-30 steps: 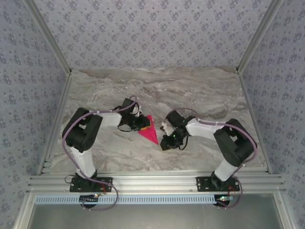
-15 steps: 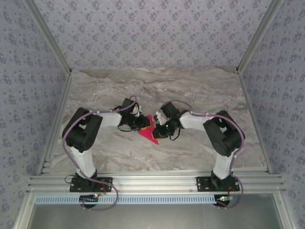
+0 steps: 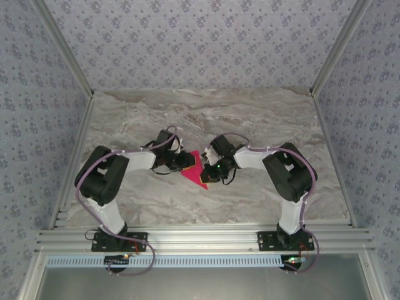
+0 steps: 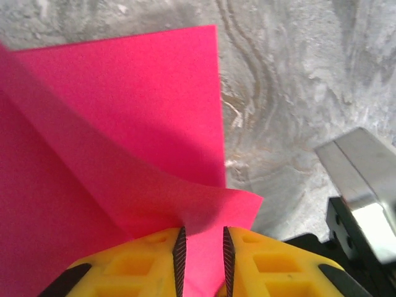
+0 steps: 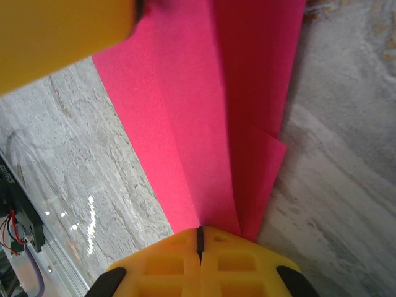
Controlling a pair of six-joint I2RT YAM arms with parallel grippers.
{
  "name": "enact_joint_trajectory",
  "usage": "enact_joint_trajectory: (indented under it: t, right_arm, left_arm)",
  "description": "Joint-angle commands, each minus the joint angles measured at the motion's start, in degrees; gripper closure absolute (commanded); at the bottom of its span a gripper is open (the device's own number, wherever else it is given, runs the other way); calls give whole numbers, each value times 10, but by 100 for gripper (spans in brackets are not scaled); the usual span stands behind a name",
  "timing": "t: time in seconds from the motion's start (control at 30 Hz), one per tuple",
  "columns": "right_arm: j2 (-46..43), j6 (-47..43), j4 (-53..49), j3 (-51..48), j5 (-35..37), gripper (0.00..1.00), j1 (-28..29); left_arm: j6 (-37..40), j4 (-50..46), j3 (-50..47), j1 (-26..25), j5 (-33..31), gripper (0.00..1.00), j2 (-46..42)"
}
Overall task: Fold a paper plane with a square sheet of paper (fold left side to right side)
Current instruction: Fourth fold the wing at the center of the table.
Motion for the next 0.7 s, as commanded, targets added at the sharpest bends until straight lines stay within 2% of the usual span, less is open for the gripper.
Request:
enact_joint_trajectory:
  t: [0.0,0.3,0.67]
  right_arm:
    - [31,-12,-62,-27,86,100,-13]
    - [35,-13,-64,-28,90,100,-13]
    - [38,-28,-103,-20,117,100,-6]
  left_arm:
    - [-8,42,-19,-19,11,80,-28]
    - [-62,149,-65,-55,31,86,3]
    - [-34,107,-49,-34,0,91,55]
